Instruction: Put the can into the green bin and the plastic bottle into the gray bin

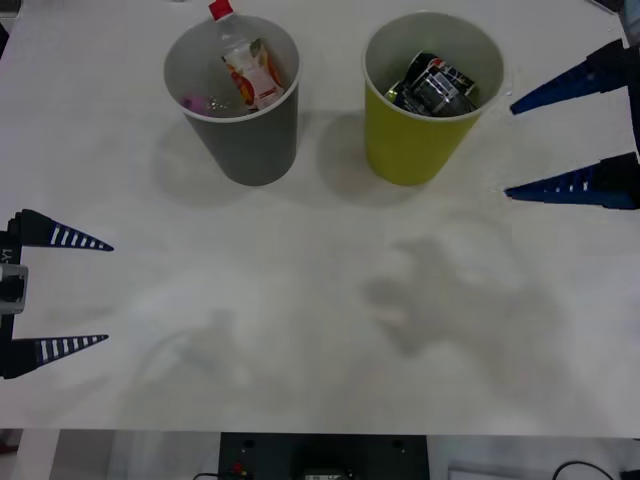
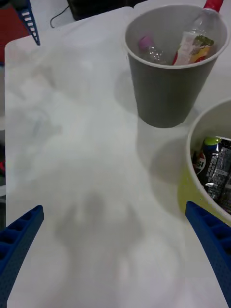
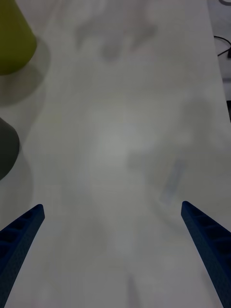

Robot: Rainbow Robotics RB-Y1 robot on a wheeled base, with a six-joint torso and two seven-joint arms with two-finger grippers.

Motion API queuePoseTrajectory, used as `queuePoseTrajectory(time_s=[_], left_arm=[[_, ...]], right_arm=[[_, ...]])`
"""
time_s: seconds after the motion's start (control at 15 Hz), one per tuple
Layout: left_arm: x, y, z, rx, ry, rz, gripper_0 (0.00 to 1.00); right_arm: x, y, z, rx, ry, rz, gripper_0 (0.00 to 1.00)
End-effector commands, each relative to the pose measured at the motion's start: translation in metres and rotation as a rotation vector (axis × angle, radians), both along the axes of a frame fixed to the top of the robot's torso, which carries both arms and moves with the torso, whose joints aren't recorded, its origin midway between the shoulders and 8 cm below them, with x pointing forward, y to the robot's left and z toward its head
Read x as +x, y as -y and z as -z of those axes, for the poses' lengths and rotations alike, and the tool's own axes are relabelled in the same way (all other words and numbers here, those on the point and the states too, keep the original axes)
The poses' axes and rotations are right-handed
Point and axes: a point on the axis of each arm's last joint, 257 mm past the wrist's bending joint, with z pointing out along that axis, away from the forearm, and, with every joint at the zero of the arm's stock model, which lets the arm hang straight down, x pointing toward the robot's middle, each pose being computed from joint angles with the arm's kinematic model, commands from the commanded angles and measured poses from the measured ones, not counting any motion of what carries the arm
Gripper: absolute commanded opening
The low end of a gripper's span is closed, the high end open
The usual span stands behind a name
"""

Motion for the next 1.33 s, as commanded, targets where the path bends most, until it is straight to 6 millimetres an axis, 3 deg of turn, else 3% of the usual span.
queuePoseTrajectory(time_s=[0.07,0.73,1.33], left_arm=[[0.000,0.000,0.000,0.000,0.000,0.000,0.98],[0.000,0.000,0.000,0.000,0.000,0.000,0.98],[0.000,0.000,0.000,0.000,0.000,0.000,0.98]], right_arm=[[-0.017,0.021,0.022,-0.013,0.036,-0.023,1.00],[-0.059,0.085,0.093,-0.077,0.111,-0.101,1.00],[-0.061,0.108,0.133,-0.105,0.157,-0.114,1.00]])
